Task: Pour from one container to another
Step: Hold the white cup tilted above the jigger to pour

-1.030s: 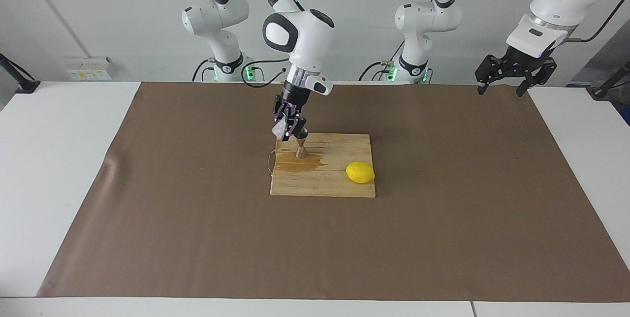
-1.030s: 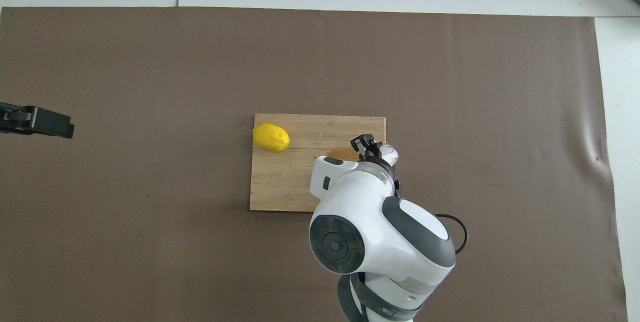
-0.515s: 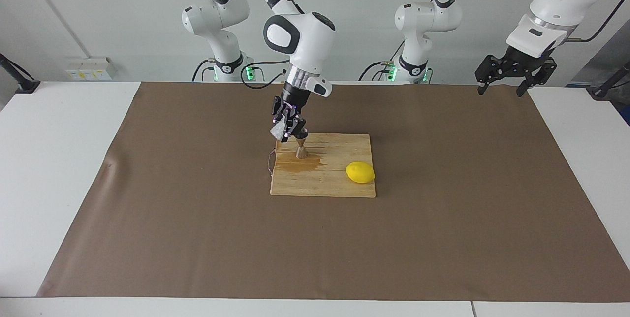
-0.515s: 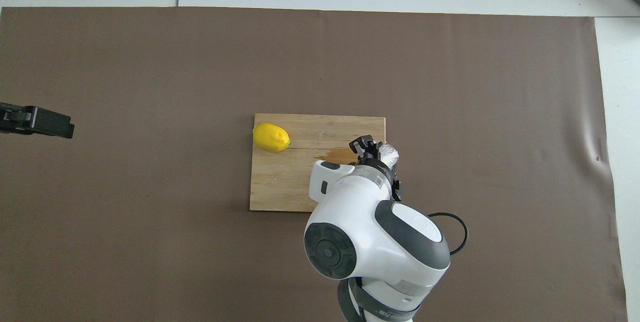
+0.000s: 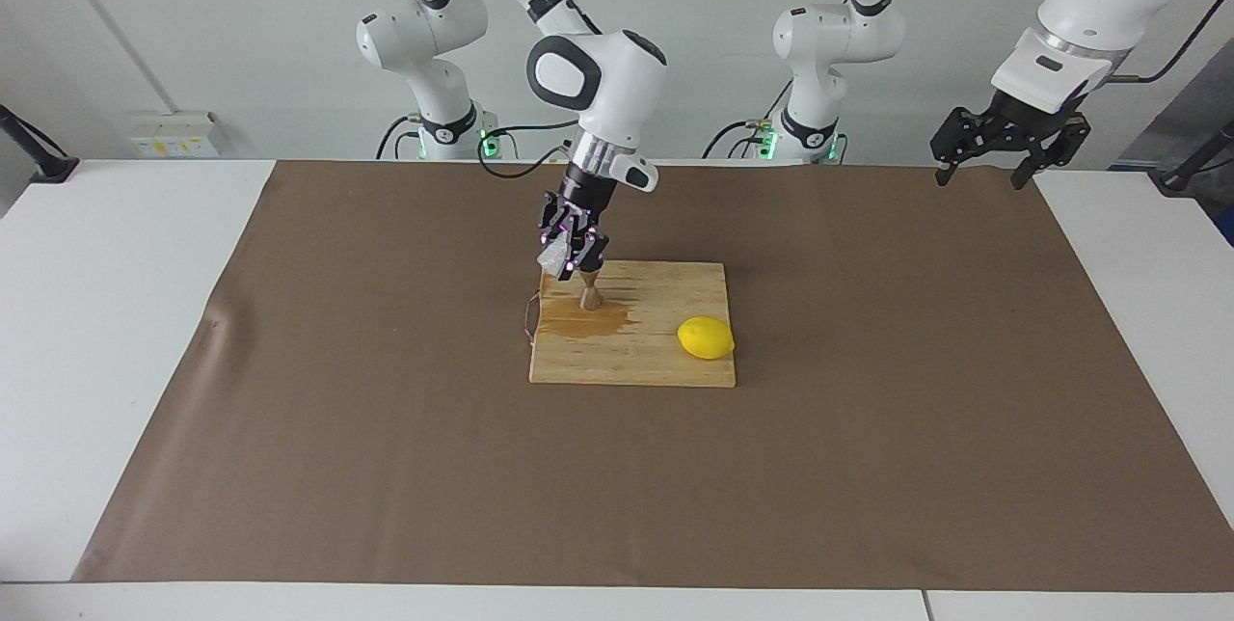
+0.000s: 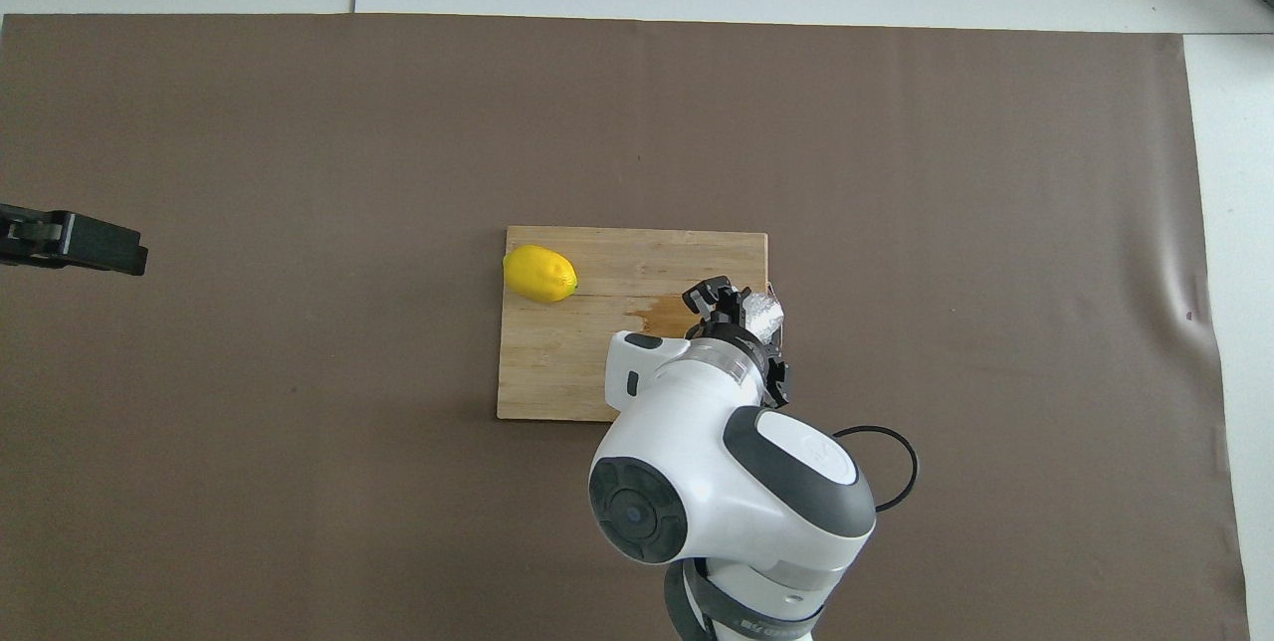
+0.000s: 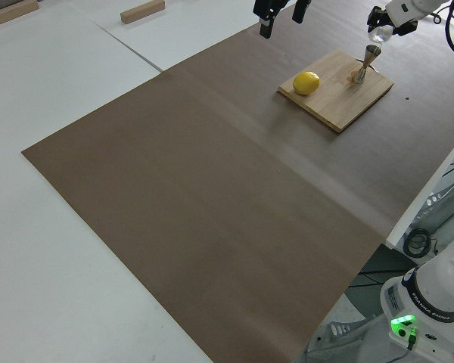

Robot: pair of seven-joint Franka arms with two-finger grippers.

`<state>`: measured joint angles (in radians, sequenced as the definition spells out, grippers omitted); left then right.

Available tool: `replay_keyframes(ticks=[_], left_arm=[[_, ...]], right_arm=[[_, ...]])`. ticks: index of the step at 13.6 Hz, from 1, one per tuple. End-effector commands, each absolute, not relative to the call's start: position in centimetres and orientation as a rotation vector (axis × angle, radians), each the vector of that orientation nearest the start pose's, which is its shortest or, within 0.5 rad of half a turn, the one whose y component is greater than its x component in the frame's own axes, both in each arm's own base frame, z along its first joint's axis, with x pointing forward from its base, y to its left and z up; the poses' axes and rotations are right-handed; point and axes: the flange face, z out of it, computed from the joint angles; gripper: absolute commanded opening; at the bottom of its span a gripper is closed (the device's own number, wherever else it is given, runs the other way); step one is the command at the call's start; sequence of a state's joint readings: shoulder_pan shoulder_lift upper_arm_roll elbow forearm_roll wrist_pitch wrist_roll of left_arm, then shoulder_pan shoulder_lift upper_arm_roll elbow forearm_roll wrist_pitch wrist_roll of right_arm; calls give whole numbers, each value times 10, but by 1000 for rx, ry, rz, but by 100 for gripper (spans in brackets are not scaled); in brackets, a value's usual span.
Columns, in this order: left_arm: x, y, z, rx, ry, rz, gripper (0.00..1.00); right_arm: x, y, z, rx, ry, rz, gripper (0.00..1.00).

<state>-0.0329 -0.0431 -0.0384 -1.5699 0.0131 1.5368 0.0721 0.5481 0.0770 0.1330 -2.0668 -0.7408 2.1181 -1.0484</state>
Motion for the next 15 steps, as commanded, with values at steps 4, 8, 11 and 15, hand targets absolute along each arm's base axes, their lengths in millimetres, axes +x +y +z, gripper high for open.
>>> replay_keyframes(ticks=[4, 8, 11, 15], left_arm=[[528, -34, 646, -3117, 217, -24, 100], [528, -34, 646, -3117, 219, -26, 100], [528, -34, 646, -3117, 217, -24, 100], [528, -34, 646, -3117, 219, -26, 100]], right_arm=[[460, 332, 399, 1178, 2189, -171, 0], [460, 331, 400, 1158, 2185, -182, 0], [456, 337, 401, 1145, 2188, -174, 0], [454, 338, 402, 1140, 2186, -181, 0]])
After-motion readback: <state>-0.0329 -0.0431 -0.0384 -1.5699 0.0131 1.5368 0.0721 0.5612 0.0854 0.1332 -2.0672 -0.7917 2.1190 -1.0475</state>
